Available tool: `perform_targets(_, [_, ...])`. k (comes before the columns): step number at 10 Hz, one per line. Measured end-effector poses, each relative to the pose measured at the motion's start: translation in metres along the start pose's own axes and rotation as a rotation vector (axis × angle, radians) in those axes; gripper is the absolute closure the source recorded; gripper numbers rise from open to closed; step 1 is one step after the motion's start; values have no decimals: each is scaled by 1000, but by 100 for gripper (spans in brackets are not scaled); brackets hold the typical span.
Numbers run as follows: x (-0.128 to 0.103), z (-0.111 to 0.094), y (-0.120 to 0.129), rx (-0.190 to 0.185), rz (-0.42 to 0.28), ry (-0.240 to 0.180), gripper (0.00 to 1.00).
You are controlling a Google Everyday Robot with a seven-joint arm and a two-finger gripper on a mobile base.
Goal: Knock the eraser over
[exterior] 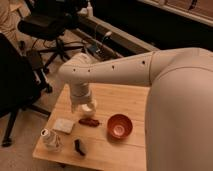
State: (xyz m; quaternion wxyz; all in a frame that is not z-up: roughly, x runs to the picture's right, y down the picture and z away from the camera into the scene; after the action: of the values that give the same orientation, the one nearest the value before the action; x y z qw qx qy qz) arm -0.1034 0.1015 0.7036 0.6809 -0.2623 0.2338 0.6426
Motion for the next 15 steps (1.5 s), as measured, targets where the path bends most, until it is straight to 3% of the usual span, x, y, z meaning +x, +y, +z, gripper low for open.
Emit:
perform_targets(6, [0,-1,2,-14,-5,-3,35])
perform_targets(8, [8,-8,26,-123,-61,-8,35])
perform_targets(10, [33,-14,37,-182,-109,10,35])
perform_targets(11, [48,-15,33,-181,-124,25,35])
perform_targets(15, [102,-24,18,-100,-190,71,35])
